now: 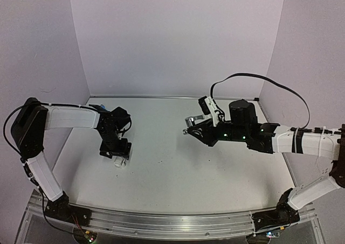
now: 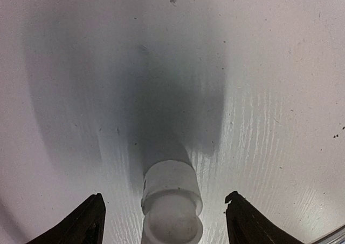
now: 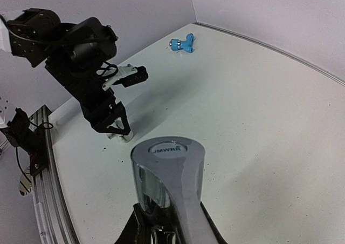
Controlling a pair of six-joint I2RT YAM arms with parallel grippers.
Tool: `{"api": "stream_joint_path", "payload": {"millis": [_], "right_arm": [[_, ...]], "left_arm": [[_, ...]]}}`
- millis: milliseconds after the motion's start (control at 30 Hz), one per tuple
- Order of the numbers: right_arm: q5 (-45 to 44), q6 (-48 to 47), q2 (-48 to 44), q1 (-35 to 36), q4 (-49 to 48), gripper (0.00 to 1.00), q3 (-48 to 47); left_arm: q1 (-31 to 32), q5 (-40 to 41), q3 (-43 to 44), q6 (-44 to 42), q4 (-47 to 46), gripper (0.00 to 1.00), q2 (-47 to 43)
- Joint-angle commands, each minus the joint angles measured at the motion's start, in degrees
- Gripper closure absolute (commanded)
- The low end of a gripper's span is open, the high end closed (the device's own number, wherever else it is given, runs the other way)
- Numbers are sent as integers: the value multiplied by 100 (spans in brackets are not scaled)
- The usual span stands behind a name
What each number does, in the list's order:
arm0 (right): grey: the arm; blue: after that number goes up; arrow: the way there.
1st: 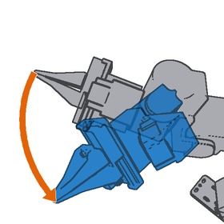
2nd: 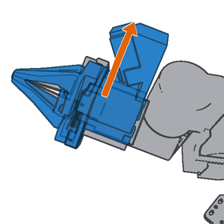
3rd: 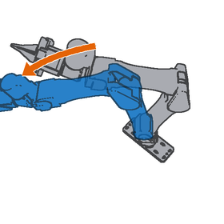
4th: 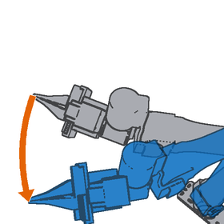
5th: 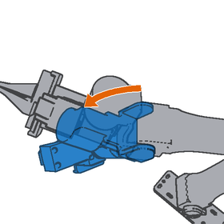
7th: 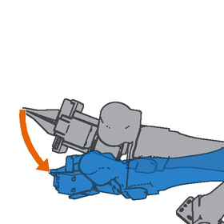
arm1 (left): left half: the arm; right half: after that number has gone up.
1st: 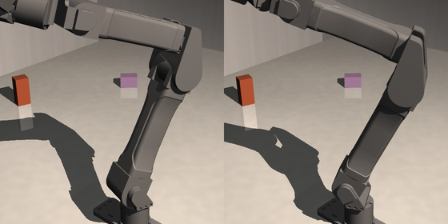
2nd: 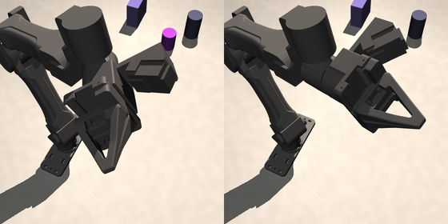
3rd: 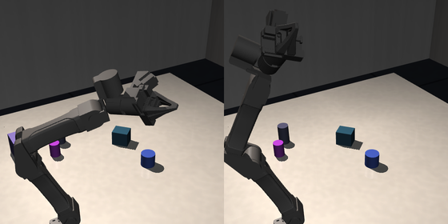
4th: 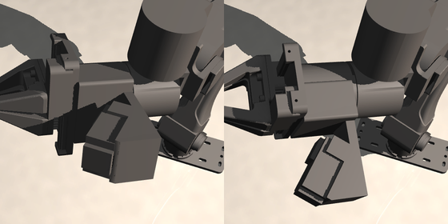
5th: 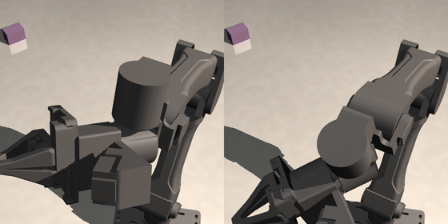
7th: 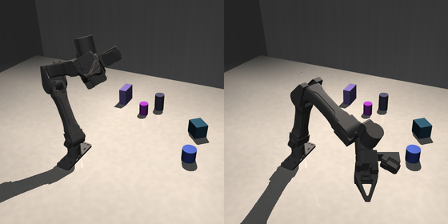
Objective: Install the water faucets
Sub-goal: Pick up the adaptor from the center of the board.
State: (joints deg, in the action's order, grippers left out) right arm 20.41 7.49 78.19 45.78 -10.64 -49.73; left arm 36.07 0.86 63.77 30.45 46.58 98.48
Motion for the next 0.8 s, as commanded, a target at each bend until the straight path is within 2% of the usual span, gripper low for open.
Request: {"api": "stream_joint_path", "payload": {"millis": [0,267,333,433,467,567,633,767], "right_arm": [[63,-116,-171,5,-246,100,13],[54,-97,-219,5,-220,100,75],[46,-98,-218,8,-208,100,85],[-11,-217,-217,6,-184,100,88],[-26,-300,-222,9,-184,100,81],[49,-730,-236,6,-211,100,-10],[244,-1217,-278,7,-429,100,-27],[793,-2106,-393,6,-1487,100,14]], "left_arm": [[22,-310,306,-377,224,22,412],[22,-284,511,-456,253,48,678],[22,-263,540,-475,254,63,667],[-1,-317,621,-456,249,94,441],[-50,-516,691,-447,225,98,292],[-252,-1691,975,-464,-24,100,-272],[-400,-2980,1159,-399,-432,100,-722],[-621,-5580,1402,132,-1696,100,-1180]]}}
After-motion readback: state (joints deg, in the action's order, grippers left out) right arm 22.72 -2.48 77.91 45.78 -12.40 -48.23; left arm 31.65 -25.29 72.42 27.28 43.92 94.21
